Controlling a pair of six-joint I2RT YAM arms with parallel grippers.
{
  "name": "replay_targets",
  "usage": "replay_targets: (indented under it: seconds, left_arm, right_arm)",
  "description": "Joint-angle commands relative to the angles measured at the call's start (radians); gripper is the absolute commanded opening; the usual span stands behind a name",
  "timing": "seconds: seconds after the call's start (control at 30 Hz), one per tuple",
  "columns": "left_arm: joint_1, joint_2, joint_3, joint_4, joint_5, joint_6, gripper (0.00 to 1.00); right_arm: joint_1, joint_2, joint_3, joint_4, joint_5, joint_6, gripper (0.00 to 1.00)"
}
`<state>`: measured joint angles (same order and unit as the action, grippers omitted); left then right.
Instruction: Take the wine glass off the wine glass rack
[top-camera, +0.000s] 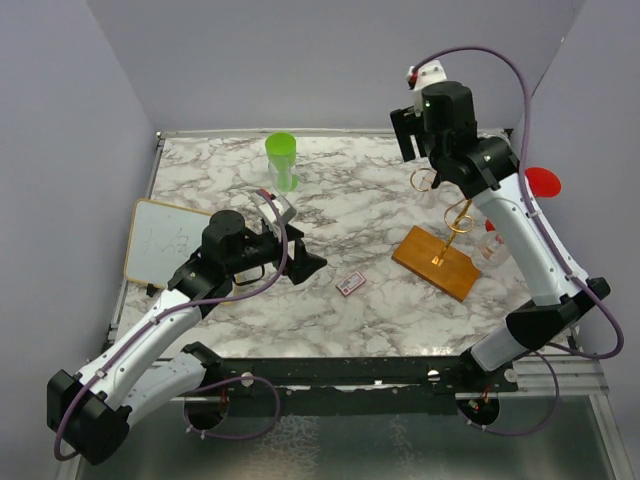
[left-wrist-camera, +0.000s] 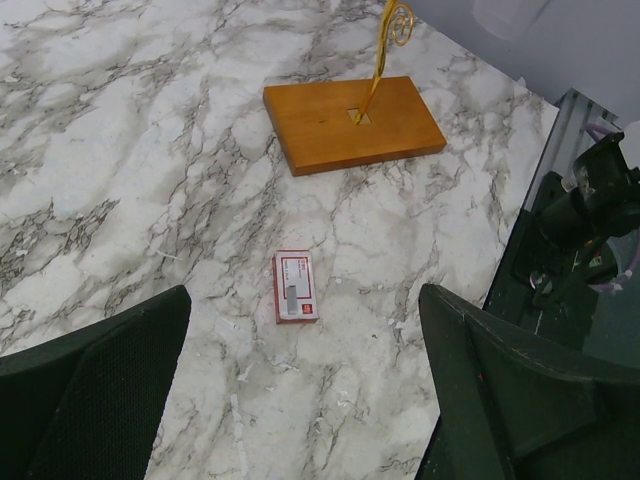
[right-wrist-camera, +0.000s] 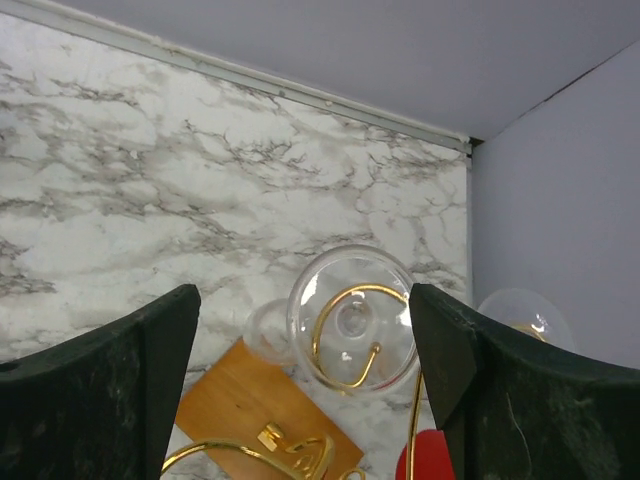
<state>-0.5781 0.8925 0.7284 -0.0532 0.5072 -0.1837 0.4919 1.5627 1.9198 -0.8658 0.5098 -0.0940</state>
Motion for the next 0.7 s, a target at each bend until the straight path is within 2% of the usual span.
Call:
replay_targets:
  seconds: [0.0, 0.13, 0.27, 0.47, 0.67]
  left_arm:
    - [-0.003, 0.000, 0.001, 0.026, -0.010, 0.013, 1.00]
    - [-0.003, 0.001, -0.001, 0.027, -0.009, 0.012, 1.00]
    - [-0.003, 0.002, 0.000, 0.027, -0.008, 0.013, 0.99]
    - [-0.004, 0.002, 0.000, 0.027, -0.007, 0.013, 0.99]
    - [-0.004, 0.001, 0.000, 0.026, -0.005, 0.014, 1.00]
  right_arm:
    - [0.085, -0.021, -0.013, 0.039, 0.226, -0.148, 0.83]
    - [0.151, -0.013, -0.054, 0.057, 0.359, -0.247, 0.75]
    - [0.192, 0.001, -0.103, 0.077, 0.464, -0.324, 0.62]
    - [0.198, -0.017, -0.154, 0.155, 0.457, -0.386, 0.53]
    - [0.198, 0.005, -0.165, 0.172, 0.466, -0.401, 0.48]
